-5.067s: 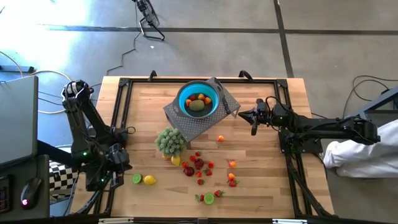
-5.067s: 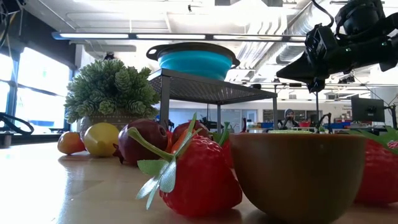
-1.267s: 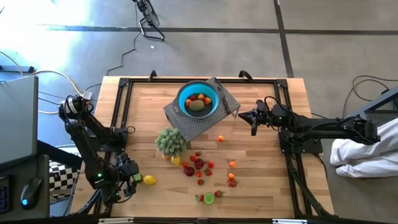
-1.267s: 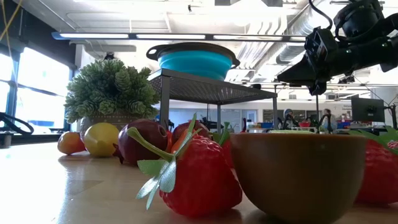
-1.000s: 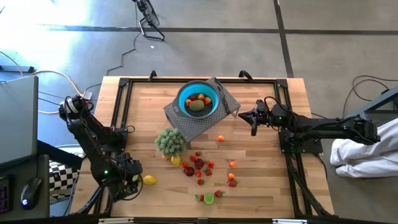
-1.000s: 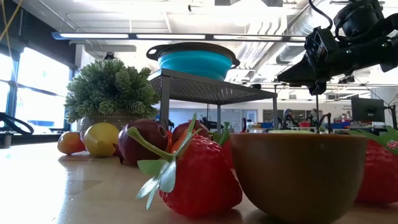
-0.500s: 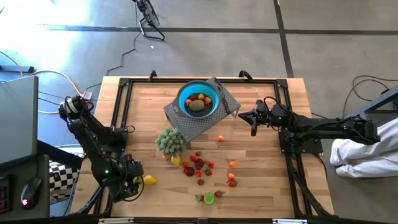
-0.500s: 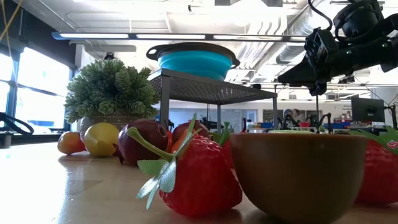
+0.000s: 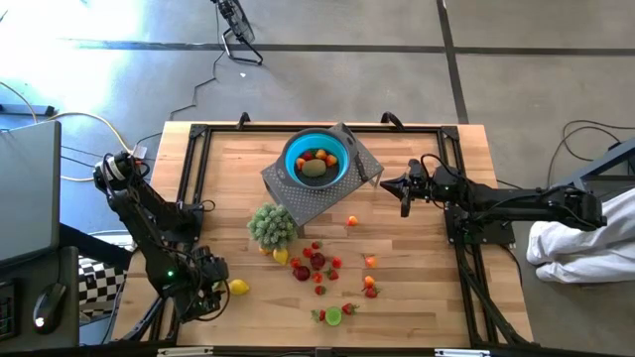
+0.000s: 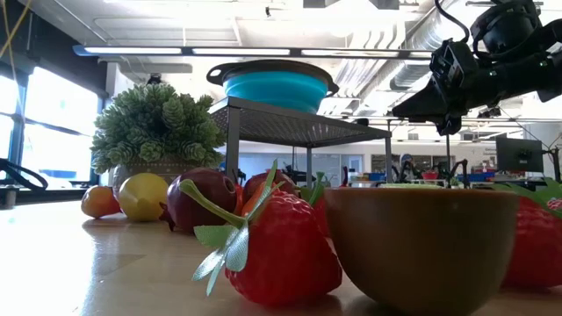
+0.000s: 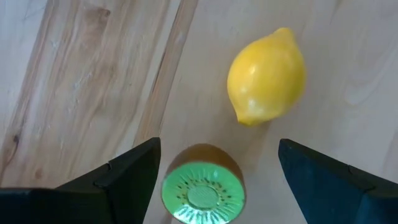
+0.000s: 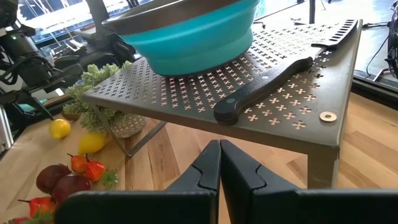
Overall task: Pick & Place Fruit
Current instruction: Put the kiwi into the blue strainer bowl on the shelf
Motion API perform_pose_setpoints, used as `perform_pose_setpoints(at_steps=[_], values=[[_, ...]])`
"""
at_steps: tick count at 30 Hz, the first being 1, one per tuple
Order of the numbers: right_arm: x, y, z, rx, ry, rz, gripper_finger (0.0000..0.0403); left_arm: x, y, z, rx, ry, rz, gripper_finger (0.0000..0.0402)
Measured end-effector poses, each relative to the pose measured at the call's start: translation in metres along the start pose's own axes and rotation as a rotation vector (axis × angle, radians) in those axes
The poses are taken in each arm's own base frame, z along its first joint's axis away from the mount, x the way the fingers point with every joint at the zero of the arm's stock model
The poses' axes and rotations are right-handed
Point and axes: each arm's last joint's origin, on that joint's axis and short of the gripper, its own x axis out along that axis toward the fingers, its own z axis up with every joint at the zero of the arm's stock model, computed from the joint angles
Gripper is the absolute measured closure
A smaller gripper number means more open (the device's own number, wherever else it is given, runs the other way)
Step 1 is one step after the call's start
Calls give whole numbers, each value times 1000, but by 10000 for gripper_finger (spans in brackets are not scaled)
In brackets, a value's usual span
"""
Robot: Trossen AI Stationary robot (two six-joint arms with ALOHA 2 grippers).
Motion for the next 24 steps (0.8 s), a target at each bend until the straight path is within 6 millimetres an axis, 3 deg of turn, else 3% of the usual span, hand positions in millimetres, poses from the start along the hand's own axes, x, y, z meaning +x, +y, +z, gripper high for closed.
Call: perform_pose_setpoints(at_steps=[8,24], values=[[0,0,0,0,0,0,400,0,0,0,-31,1,2,82],[0,0,0,0,1,0,400,0,0,0,-266,5,4,82]])
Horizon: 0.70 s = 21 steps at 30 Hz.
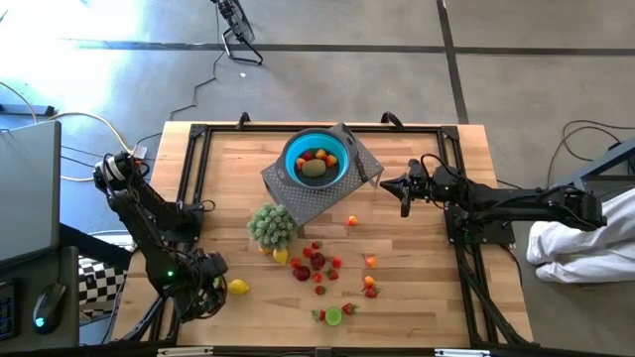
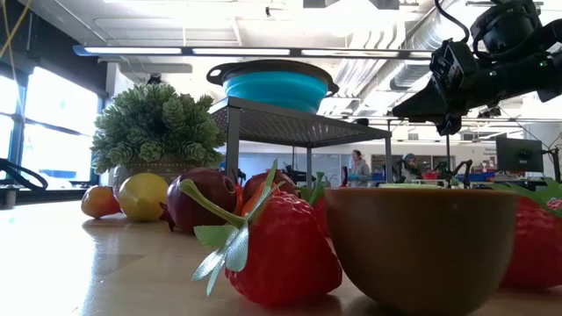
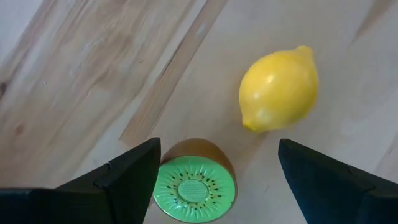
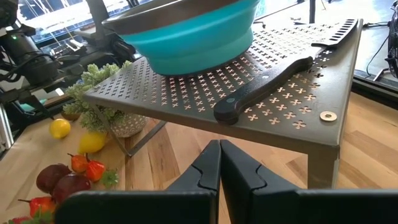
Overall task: Pick & Place Fruit
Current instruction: Put the kiwi into the blue strainer bowl on the shelf
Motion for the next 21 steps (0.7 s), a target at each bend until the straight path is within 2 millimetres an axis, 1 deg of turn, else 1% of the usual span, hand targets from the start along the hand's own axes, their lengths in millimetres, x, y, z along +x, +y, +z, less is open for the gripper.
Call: perform_pose_setpoints(at_steps=[7,9,13,16,21], values=[[0,0,0,-3,0,0,400,0,0,0,-150,6,3,82],[0,0,0,-4,0,0,400,0,0,-1,-198,40,11,82],[0,0,0,-6,0,0,400,0,1,-5,-266,165,44,82],[0,0,0,-7,0,0,400,-1,1,-5,-264,173,46,82],[0,0,0,-7,0,0,400,0,1,-4,-218,125,32,82]])
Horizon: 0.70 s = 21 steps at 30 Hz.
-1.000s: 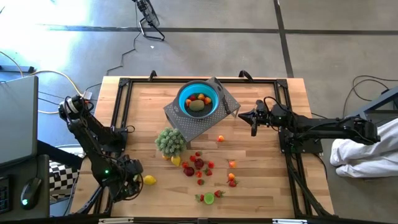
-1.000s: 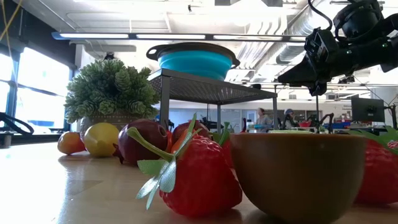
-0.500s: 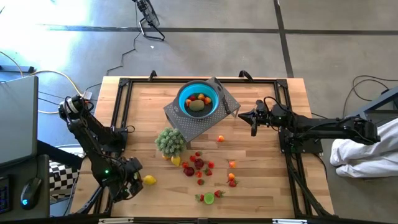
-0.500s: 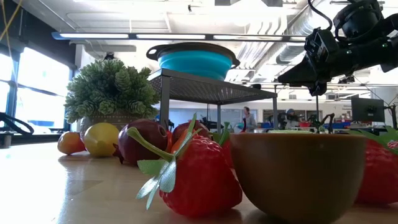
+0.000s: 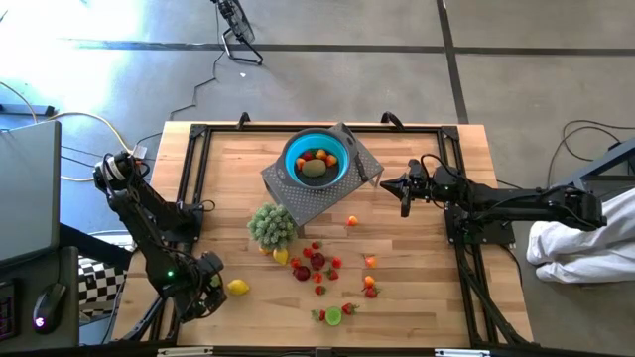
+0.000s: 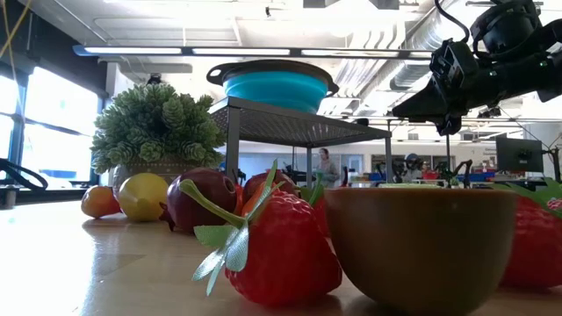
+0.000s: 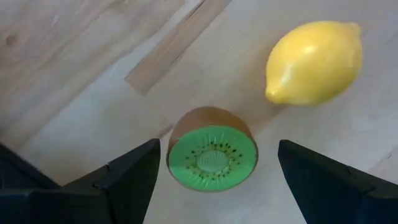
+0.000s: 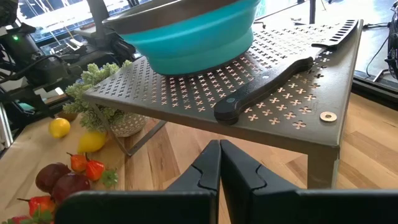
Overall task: Pick & Place Fruit
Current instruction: Put the kiwi into the blue strainer bowl on the shelf
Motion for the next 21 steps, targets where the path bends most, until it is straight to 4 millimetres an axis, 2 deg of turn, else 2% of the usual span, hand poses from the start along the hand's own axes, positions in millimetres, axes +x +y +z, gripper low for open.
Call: perform_pose_setpoints(at_steps=[21], values=[[0,0,0,0,0,0,401,2,0,0,10,-11,8,82]])
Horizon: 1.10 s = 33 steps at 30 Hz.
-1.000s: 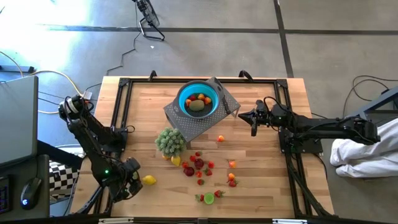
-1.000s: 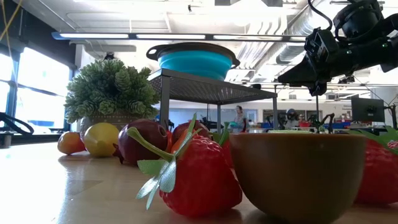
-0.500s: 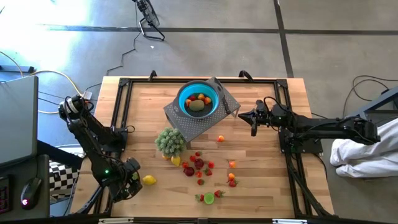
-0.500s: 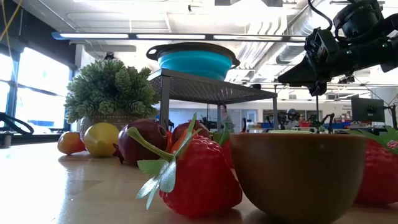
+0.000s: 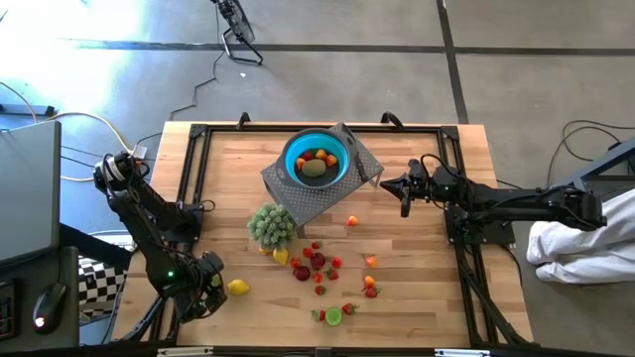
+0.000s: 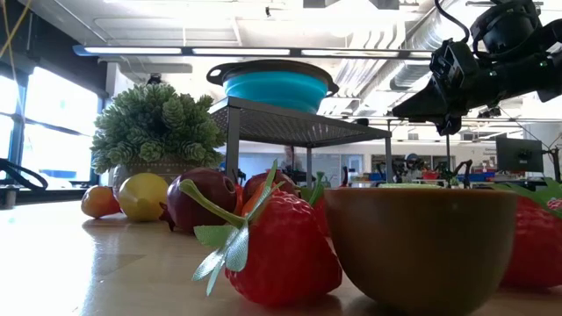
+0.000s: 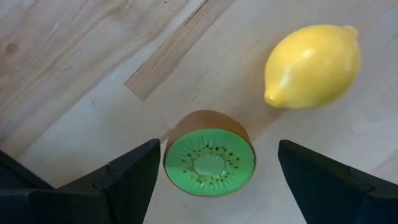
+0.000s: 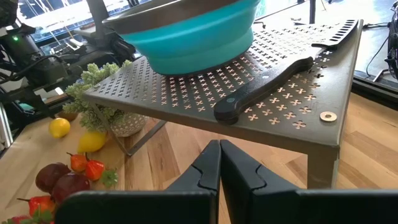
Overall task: Pick & Place Fruit
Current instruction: Put the kiwi into the blue strainer bowl on the shelf
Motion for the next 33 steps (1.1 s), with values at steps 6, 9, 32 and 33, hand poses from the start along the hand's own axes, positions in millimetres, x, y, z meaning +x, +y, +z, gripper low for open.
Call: perform_pose_setpoints(at_steps=[6,9,32,33], values=[[0,0,0,0,2,-1,401,12,-3,-4,39,24,37,82],[0,0,-1,0,4,-1,401,13,-5,-6,50,42,30,82],[0,-1,-2,8,18,-9,401,13,-4,-5,53,40,38,127],[0,-1,-2,8,18,-9,401,13,-4,-5,53,40,38,135]])
